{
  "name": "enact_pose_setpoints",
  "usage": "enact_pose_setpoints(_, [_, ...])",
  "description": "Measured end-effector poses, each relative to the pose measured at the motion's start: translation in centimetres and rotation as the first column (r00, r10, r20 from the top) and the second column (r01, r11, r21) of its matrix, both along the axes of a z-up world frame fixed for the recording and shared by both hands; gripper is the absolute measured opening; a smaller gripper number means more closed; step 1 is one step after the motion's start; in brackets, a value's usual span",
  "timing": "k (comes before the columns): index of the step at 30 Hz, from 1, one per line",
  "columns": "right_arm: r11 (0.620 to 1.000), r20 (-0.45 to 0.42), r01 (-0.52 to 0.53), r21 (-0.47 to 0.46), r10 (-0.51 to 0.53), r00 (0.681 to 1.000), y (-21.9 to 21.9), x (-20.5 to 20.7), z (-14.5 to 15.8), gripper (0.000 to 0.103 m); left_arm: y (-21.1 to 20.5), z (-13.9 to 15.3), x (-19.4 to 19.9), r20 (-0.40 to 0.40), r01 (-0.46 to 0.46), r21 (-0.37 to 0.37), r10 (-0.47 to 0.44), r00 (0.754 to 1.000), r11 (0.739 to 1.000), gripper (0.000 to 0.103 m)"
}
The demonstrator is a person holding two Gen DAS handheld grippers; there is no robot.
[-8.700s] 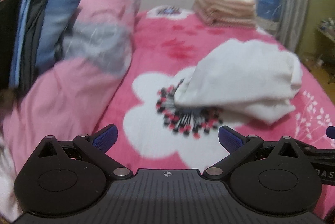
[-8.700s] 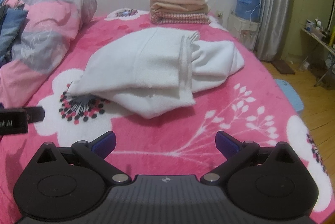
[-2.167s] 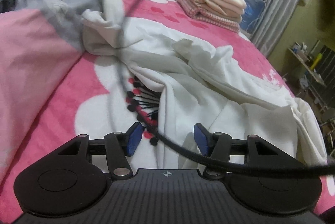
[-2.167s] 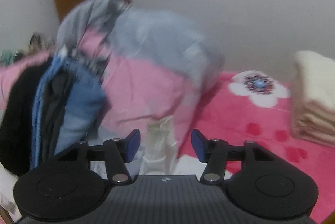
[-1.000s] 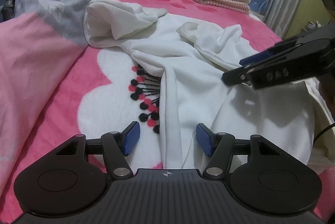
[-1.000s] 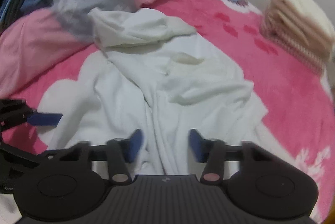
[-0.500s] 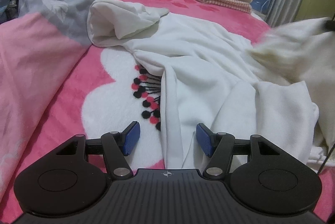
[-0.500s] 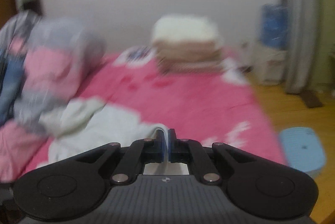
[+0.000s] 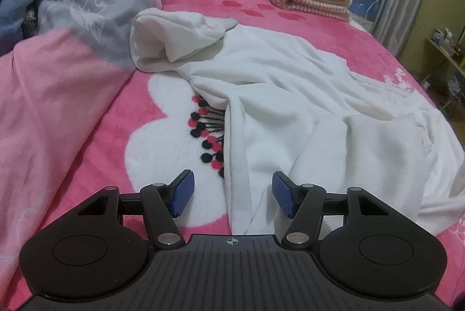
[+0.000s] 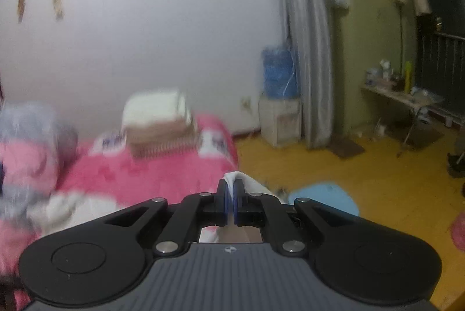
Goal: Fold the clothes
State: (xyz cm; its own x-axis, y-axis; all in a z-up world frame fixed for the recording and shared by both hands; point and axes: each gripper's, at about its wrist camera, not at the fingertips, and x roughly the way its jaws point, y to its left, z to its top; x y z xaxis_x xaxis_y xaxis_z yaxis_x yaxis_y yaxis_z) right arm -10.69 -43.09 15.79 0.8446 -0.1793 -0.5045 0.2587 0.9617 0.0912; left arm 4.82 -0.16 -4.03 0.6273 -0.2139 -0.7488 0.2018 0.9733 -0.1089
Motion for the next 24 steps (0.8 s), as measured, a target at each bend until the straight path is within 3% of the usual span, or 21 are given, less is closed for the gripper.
enact_pose_setpoints(3, [0.994,-0.205,-0.108,-0.028,0.100,0.974,0.8,1.1,-3.6,0.004,-0.2,0.6,-0.4,0.010,0.001,0.006,-0.001,1.000,1.000,0.060])
enact_pose_setpoints(7, [0.970,-0.459,-0.240,-0.031,0.199,0.866,2.7,3.2,-9.2,0.008,-0.2,1.2,-1.2,0.025,0.008,0.015,-0.008,1.000,1.000,0.060])
enact_pose_setpoints(9, [0.963,-0.551,-0.270,-0.023,0.213,0.807,3.9,3.6,-11.2,0.026,-0.2,1.4,-1.4,0.025,0.010,0.020,-0.010,1.000,1.000,0.060])
enact_pose_setpoints(10, [0.959,-0.580,-0.281,-0.025,0.215,0.786,4.4,3.6,-11.7,0.050,-0.1,1.4,-1.5,0.021,0.011,0.019,-0.011,1.000,1.000,0.060])
enact_pose_setpoints(11, [0.954,-0.587,-0.296,-0.034,0.221,0.779,4.9,3.2,-11.6,0.061,0.1,1.4,-1.6,0.016,0.012,0.016,-0.012,1.000,1.000,0.060])
enact_pose_setpoints(14, [0.940,-0.554,-0.334,-0.074,0.240,0.797,6.3,1.6,-9.7,0.070,0.5,1.6,-2.2,0.003,0.026,0.006,-0.026,1.000,1.000,0.060])
enact_pose_setpoints(18, [0.954,-0.430,-0.290,-0.075,0.232,0.873,6.4,0.2,-5.6,0.074,1.3,1.9,-3.4,-0.013,0.065,-0.006,-0.065,0.998,0.998,0.060])
enact_pose_setpoints(21, [0.958,-0.268,-0.273,0.088,0.287,0.920,5.8,-0.9,-3.0,0.074,2.1,2.3,-4.6,-0.034,0.095,-0.023,-0.096,0.995,0.995,0.060])
enact_pose_setpoints(24, [0.892,-0.169,-0.321,0.318,0.387,0.907,6.7,-0.4,-3.0,0.072,2.8,2.8,-5.9,-0.037,0.127,-0.025,-0.128,0.991,0.992,0.060])
